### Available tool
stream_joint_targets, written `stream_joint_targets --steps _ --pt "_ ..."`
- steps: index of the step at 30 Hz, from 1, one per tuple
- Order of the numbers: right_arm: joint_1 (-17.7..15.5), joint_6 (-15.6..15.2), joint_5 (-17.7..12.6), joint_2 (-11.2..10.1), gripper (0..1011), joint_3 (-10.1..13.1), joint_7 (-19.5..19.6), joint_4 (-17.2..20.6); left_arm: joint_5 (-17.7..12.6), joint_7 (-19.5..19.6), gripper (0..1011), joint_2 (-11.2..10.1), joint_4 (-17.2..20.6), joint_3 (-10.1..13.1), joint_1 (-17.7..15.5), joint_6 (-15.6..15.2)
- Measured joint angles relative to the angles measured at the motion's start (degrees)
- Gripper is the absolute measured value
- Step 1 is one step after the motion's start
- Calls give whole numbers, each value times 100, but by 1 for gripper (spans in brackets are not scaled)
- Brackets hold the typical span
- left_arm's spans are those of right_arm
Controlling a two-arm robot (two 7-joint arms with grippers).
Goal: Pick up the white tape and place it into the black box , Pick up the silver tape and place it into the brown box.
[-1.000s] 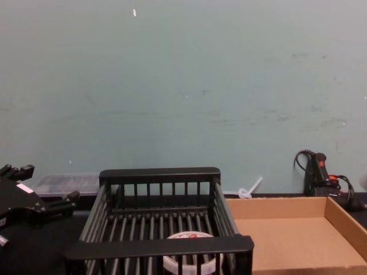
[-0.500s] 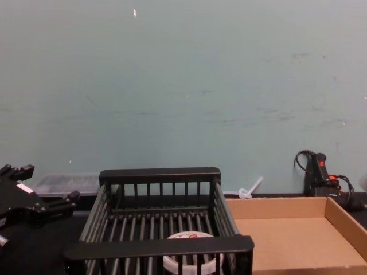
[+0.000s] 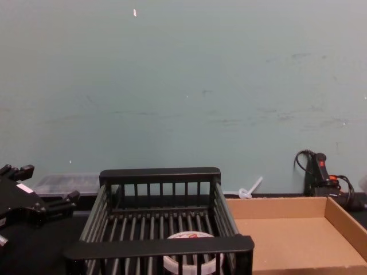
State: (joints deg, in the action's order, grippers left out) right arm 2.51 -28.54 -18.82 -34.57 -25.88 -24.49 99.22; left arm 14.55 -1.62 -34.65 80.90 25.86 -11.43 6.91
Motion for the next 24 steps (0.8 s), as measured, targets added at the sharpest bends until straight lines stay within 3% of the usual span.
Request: stream_joint_targets --steps 11,24 --pt "0 1 -2 1 235 0 3 -1 0 0 1001 0 0 0 0 0" --pt "-1 3 -2 0 179 0 5 -1 0 0 1001 0 0 0 0 0"
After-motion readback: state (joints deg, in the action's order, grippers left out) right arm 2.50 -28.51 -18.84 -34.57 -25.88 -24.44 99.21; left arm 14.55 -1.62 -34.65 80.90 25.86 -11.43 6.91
